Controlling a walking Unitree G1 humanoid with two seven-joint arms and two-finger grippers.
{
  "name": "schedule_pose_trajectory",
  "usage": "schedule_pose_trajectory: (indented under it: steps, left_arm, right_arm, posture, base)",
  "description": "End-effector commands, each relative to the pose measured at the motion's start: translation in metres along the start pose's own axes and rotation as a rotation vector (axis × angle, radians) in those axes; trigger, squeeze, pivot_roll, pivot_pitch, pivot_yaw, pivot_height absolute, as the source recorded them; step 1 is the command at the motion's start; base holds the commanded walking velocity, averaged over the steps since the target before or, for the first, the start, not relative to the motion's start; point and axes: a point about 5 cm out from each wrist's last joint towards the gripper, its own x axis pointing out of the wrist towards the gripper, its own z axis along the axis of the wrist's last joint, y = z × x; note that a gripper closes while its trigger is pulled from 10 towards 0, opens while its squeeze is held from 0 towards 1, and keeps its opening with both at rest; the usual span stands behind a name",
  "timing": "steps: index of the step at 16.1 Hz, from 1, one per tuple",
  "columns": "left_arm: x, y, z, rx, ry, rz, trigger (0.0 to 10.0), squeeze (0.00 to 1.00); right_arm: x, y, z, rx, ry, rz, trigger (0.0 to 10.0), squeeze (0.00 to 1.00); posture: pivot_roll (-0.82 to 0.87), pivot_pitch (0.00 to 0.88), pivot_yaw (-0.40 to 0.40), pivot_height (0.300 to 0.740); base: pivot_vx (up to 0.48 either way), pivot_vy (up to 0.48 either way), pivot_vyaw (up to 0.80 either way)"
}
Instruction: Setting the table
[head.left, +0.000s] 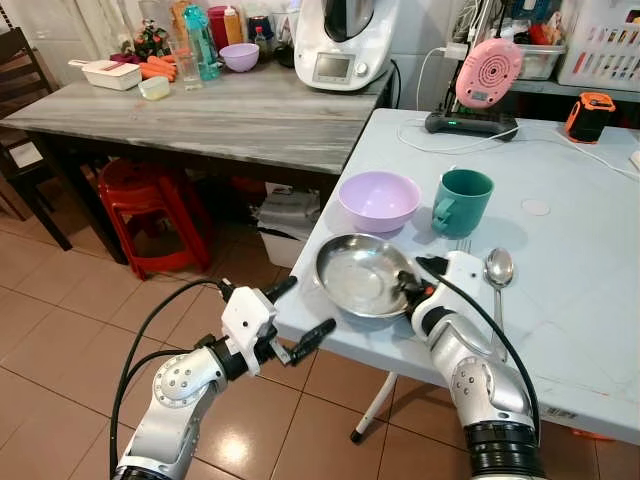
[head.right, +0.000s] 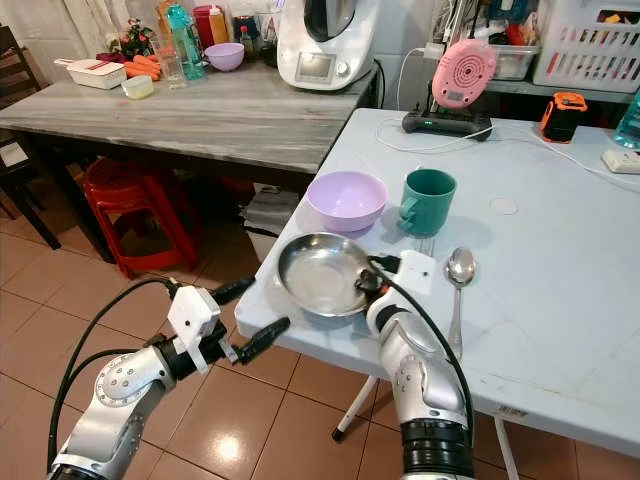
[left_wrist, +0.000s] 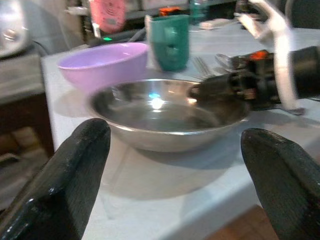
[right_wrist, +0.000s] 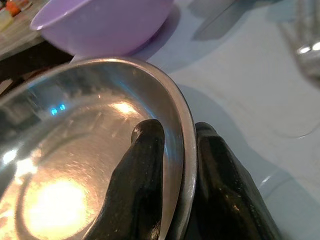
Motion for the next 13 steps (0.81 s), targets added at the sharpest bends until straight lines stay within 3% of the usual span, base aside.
schedule_pose_trajectory:
  steps: [1, 2, 3, 5, 11, 13]
  left_arm:
    - [-0.001, 0.017, 0.001, 0.022, 0.0, 0.142, 10.0, 0.0]
    - [-0.001, 0.031, -0.001, -0.014, 0.022, 0.267, 10.0, 0.0]
    - [-0.001, 0.035, -0.003, -0.024, 0.034, 0.305, 10.0, 0.0]
    - [-0.003, 0.047, -0.007, -0.154, 0.058, 0.431, 10.0, 0.0]
    - [0.004, 0.047, -0.004, -0.204, 0.022, 0.43, 10.0, 0.0]
    - [0.007, 0.044, -0.004, -0.215, 0.021, 0.415, 10.0, 0.0]
  right_arm:
    - [-0.002, 0.001, 0.004, -0.002, -0.03, -0.01, 0.0, 0.0]
    - [-0.006, 0.002, 0.005, -0.018, -0.044, 0.003, 10.0, 0.0]
    - [-0.007, 0.003, 0.005, -0.029, -0.052, 0.011, 10.0, 0.0]
    - [-0.014, 0.005, 0.009, -0.144, -0.133, -0.01, 10.0, 0.0]
    - [-0.022, 0.002, 0.008, -0.191, -0.198, -0.032, 10.0, 0.0]
    - [-0.022, 0.001, 0.005, -0.215, -0.192, -0.03, 10.0, 0.0]
  posture:
    - [-0.06, 0.0, 0.064, 0.74]
    - [-0.06, 0.0, 0.061, 0.74]
    - [-0.06, 0.0, 0.061, 0.74]
    - [-0.06, 0.0, 0.056, 0.74]
    - [-0.06, 0.0, 0.053, 0.74]
    - [-0.06, 0.0, 0.055, 0.74]
  base:
    - [0.0, 0.0, 0.0]
    - [0.0, 0.0, 0.0]
    - [0.0, 0.0, 0.0]
    - [0.0, 0.0, 0.0]
    - [0.0, 0.0, 0.0]
    - [0.0, 0.278, 0.0]
